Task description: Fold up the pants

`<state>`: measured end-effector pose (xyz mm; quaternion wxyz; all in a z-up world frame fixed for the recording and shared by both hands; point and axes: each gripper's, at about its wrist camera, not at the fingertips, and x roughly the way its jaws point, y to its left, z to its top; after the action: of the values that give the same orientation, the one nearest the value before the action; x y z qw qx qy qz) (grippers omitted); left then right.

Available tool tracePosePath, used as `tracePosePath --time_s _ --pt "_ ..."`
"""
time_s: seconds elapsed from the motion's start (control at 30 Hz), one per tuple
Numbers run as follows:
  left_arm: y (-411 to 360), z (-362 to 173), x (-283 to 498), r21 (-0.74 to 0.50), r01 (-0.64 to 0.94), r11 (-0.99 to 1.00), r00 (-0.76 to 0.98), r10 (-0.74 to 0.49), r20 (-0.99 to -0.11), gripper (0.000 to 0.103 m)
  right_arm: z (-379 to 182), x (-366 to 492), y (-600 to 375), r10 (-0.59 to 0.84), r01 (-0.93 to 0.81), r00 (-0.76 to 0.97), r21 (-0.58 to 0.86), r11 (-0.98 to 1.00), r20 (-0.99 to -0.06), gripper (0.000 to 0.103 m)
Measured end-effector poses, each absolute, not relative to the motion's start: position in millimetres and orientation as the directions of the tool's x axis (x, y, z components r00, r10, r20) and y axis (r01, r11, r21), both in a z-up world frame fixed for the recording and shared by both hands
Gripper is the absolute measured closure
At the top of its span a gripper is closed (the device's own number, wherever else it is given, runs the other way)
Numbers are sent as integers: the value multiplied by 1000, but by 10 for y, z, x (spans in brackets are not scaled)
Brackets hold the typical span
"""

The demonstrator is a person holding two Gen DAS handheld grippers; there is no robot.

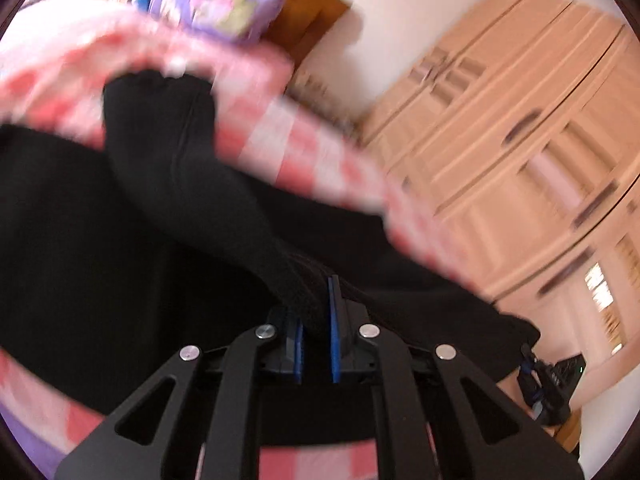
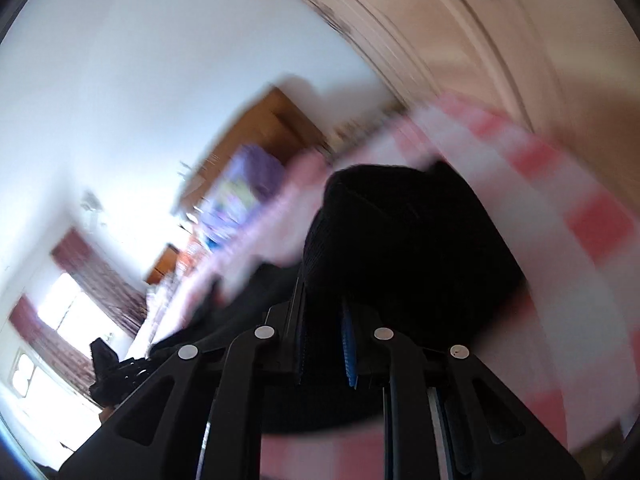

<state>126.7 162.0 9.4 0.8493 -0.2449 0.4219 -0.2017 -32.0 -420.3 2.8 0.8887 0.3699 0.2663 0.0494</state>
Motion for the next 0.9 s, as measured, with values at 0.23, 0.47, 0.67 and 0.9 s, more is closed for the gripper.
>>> tracePosePath --time_s 0.23,0.47,0.67,0.9 --pt "1581 -135 1219 -532 119 838 542 -504 -673 93 -408 -427 -4367 302 188 830 745 639 -469 85" --pt "1395 -1 1108 -474 182 862 564 -486 -667 91 -409 -493 -4481 256 198 854 738 645 -453 85" --pt "1371 -299 1140 -496 130 859 525 -484 -700 91 -336 -407 -4450 245 182 863 724 666 -442 87" --pt "1343 -228 1066 -481 164 861 550 -485 -680 90 -452 -329 -4577 220 230 852 717 658 -475 90"
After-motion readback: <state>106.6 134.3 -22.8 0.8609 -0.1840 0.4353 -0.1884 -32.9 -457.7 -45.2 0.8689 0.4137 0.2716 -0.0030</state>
